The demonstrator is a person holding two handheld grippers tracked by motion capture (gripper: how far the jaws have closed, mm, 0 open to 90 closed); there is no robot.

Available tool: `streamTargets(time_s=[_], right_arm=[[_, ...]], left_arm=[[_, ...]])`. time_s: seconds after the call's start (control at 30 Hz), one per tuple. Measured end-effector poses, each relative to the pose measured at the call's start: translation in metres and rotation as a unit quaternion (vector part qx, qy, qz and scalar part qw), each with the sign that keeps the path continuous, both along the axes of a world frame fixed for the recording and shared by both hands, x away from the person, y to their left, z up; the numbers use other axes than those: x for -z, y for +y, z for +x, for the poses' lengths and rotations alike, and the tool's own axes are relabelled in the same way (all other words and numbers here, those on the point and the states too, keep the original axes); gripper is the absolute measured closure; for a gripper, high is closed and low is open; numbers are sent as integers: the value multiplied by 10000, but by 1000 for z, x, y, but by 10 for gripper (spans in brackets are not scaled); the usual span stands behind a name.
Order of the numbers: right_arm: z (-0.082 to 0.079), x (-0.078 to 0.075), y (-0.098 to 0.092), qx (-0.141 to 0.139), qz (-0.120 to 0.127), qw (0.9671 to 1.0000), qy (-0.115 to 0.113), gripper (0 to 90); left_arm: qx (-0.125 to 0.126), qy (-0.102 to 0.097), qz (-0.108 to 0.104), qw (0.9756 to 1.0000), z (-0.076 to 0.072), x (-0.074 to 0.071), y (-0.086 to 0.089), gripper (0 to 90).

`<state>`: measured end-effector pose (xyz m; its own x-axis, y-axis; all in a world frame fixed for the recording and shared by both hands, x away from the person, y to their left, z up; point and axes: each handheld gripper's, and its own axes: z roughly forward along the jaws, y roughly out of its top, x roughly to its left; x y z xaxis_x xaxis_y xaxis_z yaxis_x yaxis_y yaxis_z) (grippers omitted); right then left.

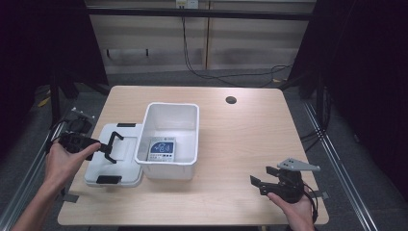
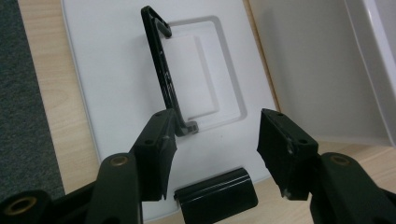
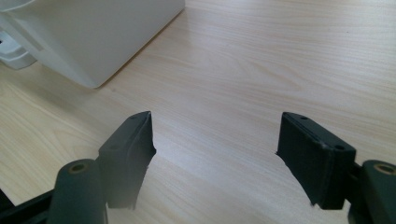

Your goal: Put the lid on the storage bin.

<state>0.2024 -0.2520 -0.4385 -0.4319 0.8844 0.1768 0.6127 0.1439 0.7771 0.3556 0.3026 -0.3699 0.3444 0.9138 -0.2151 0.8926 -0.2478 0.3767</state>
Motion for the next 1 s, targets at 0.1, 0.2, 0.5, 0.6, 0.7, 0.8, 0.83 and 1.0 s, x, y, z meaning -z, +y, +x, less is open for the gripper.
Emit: streamTargets(time_s=[0.1,0.2,0.5,0.6,0.7,0.8,0.83,1.0], right_arm=[[0,0,0,-8,-1,10000,4,265],[0,0,0,0,-4,10000,9,265],[1,1,1,-24,-11,10000,47,265],[1,1,1,-36,-14,10000,48,265],[1,1,1,-45,-22,10000,58,265],[1,2,2,-36,-25,10000,69,265],[1,2,2,-36,-25,10000,69,265],[1,2,3,-66,-54,9999,64,265]], left_arm=[[34,86,-4,10000,7,0,-1,501],[14,196,191,9996,13,1,-5,516],[-96,517,583,9969,33,8,-9,581],[-127,560,573,9967,38,12,-10,606],[-184,575,521,9968,42,15,-10,640],[-163,610,580,9963,47,18,-15,663],[-163,610,580,9963,47,18,-15,674],[-322,740,715,9942,59,26,-14,688]])
